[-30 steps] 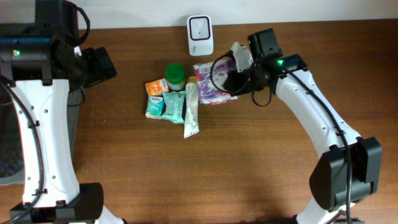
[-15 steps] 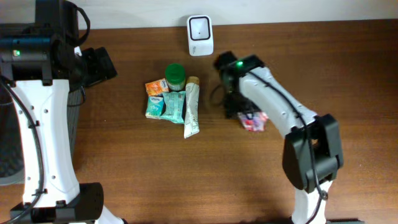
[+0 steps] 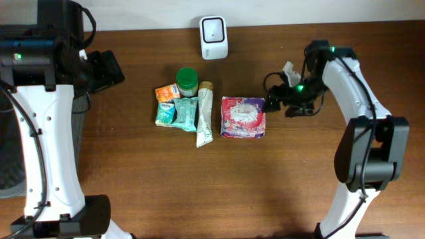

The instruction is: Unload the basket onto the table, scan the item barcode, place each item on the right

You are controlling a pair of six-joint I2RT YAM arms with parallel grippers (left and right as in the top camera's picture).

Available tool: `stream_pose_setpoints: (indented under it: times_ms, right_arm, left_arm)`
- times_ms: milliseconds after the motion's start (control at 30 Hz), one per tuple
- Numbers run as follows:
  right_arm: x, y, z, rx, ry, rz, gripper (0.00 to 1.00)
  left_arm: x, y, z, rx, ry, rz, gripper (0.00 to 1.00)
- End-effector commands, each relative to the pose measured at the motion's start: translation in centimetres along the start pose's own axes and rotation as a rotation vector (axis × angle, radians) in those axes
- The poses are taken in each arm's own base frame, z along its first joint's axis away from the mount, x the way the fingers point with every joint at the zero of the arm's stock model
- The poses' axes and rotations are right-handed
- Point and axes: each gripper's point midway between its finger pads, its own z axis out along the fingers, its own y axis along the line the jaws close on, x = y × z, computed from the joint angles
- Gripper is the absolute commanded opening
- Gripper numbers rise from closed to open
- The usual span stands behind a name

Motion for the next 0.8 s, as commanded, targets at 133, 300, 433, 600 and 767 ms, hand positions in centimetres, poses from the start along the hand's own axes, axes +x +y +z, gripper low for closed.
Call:
stream_pose_setpoints:
  times_ms: [133, 300, 433, 600, 767]
  right_arm:
    - [0.7, 1.0, 6.6, -0.259, -0.066, 0.067, 0.78]
    - [0.9, 1.6, 7.8, -0.216, -0.054, 0.023, 0.50]
    - [0.3, 2.7, 8.4, -0.217, -0.062, 0.037, 0.04]
    - [-4.9, 7.8, 2.7, -0.333, -0.191, -0.037, 0.04]
    - [-14.4, 12.6, -5.1, -0.418, -0.532, 0.010, 0.04]
  left_arm:
    - [0.0, 0.3, -0.6, 0.001, -0.015, -0.010, 0.99]
    - [0.0, 0.3, -0.6, 0.001, -0.015, -0.010, 0.99]
    - [0.0, 0.3, -0.6, 0.001, -0.015, -0.010, 0.99]
    - [0.0, 0.3, -0.6, 0.001, -0.015, -0.010, 0.99]
    - [0.0, 0.3, -0.6, 0.001, -0.015, -0.010, 0.99]
